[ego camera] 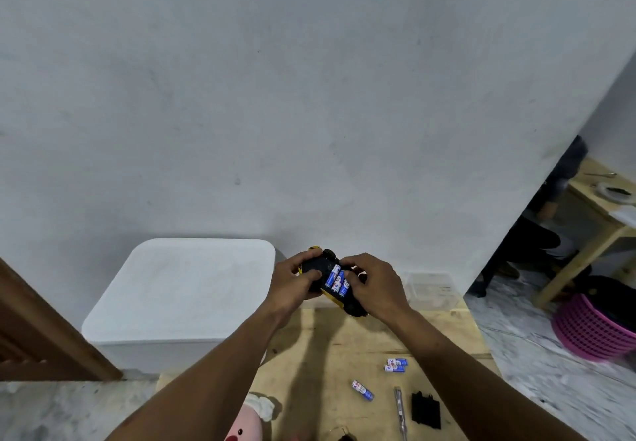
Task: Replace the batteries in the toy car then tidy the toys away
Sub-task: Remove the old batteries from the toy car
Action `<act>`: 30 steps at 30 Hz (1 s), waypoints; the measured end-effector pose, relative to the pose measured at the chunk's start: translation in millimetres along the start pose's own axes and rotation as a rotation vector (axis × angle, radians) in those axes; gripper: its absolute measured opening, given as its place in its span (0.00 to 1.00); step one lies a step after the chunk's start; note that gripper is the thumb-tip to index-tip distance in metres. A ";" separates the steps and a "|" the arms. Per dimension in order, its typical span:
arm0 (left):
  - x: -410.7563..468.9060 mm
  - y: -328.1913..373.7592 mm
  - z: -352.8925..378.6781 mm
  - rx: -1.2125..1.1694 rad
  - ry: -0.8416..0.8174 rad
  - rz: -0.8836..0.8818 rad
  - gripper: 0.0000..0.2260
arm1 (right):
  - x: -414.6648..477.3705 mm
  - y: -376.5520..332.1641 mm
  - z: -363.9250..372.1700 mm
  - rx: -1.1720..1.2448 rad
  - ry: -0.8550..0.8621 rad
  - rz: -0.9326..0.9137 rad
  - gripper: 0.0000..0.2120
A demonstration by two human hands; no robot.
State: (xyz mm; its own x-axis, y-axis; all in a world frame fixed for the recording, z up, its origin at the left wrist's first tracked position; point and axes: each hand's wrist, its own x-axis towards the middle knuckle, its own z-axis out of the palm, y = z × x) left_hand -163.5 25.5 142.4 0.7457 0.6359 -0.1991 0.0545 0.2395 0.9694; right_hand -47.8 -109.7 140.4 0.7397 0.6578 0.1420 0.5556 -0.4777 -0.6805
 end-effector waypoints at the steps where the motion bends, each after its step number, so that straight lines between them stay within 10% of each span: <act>1: -0.7 0.1 -0.5 0.001 0.006 0.005 0.19 | -0.5 -0.9 1.5 -0.026 -0.006 0.006 0.12; 30: -5.9 12.0 -6.9 -0.032 0.036 0.051 0.20 | 5.1 -37.4 -1.3 0.630 0.191 0.083 0.06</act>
State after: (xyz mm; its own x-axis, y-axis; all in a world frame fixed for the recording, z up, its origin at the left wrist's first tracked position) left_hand -171.8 29.7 154.3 0.7222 0.6741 -0.1548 -0.0052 0.2291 0.9734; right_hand -64.3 -89.2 167.5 0.8570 0.4911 0.1563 0.2081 -0.0525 -0.9767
